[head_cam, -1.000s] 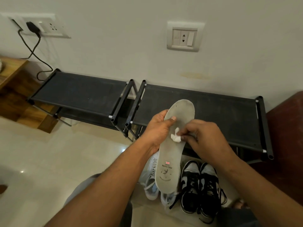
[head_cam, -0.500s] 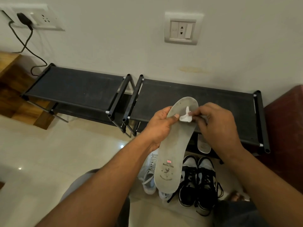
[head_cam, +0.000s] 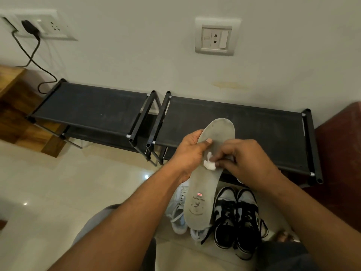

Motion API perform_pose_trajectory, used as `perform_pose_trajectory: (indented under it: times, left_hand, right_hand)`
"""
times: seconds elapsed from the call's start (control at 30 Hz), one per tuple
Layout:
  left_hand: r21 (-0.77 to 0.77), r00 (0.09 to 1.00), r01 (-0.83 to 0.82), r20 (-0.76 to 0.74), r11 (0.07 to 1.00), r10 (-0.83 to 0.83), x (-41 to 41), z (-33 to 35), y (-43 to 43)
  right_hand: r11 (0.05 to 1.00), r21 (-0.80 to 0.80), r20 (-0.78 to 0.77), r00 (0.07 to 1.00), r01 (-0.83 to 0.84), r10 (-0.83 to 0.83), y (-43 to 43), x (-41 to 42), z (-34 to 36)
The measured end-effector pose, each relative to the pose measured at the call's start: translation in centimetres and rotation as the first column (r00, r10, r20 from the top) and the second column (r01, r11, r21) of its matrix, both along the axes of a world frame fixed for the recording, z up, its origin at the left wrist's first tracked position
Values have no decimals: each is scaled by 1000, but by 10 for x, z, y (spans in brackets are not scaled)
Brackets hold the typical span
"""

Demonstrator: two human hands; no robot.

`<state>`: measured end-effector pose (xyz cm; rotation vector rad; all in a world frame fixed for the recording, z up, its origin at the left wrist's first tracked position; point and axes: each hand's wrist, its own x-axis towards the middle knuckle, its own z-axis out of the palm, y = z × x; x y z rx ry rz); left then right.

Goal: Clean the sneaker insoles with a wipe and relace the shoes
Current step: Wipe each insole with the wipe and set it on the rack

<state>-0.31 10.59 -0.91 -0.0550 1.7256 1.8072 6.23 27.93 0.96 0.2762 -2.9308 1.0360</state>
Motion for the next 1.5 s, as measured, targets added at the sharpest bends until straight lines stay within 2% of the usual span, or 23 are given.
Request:
perform_pose_trajectory:
  times: [0.07, 0.13, 0.17, 0.27, 0.3, 0.4, 0.43, 0.53, 0.63, 0.7, 0.8, 0.9, 1.03, 1.13, 1.17, 1.3, 1.43, 1.5]
  left_hand:
    - [-7, 1000, 17, 2, 1000, -17, 2, 1, 2]
    - [-5, 999, 38, -1, 999, -38, 2, 4, 4]
    - [-1, 999, 45, -3, 999, -45, 2, 6, 4]
    - [24, 999, 38, 0, 999, -38, 3, 7, 4]
    - [29, 999, 43, 0, 999, -43, 4, 6, 4]
    - [11, 997, 80, -7, 997, -80, 5, 6, 5]
    - [13, 996, 87, -7, 996, -87, 5, 6, 5]
    - [41, 996, 91, -7, 995, -91, 5, 6, 4]
    - [22, 988, 155, 2, 988, -155, 8, 6, 5]
    - [42, 981, 191, 10, 981, -191, 9, 6, 5]
    - [78, 980, 194, 18, 978, -196, 7, 5, 4]
    - [86, 979, 202, 22, 976, -204, 6, 4, 3]
    - [89, 978, 208, 0, 974, -209, 8, 2, 4]
    - [55, 973, 230, -9, 972, -230, 8, 3, 6]
    - [46, 974, 229, -8, 972, -228, 8, 3, 6]
    - [19, 974, 222, -37, 975, -221, 9, 0, 5]
    - [-5, 967, 251, -40, 968, -251, 9, 2, 6]
    - [-5, 965, 257, -44, 966, -257, 9, 2, 4]
  right_hand:
    - [984, 17, -115, 978, 177, -174, 10, -3, -2]
    - [929, 23, -241, 904, 370, -354, 16, -7, 0]
    - [925, 9, -259, 895, 379, -364, 14, -7, 0]
    - [982, -4, -196, 962, 191, -188, 0, -3, -4]
    - [980, -19, -187, 962, 197, -197, 2, -3, -6]
    - [893, -115, -172, 877, 434, -449, 19, -13, -6]
    - [877, -126, -176, 860, 463, -480, 21, -14, -5]
    - [913, -89, -236, 882, 397, -407, 12, -13, -6]
    - [857, -151, -188, 837, 493, -514, 21, -16, -8]
    - [848, -168, -200, 825, 503, -529, 22, -18, -7]
    - [911, -130, -310, 857, 391, -411, 15, -14, -5]
    - [920, -134, -303, 869, 367, -391, 17, -17, -5]
    - [960, -130, -315, 907, 249, -278, 9, -13, -3]
    - [905, -142, -273, 863, 401, -425, 19, -16, -1]
    - [901, -137, -263, 862, 411, -433, 18, -17, -1]
    - [964, -34, -298, 918, 264, -262, 0, -9, -3]
    - [882, -69, -282, 839, 467, -466, 22, -20, -5]
    - [901, -51, -278, 860, 431, -427, 17, -19, -7]
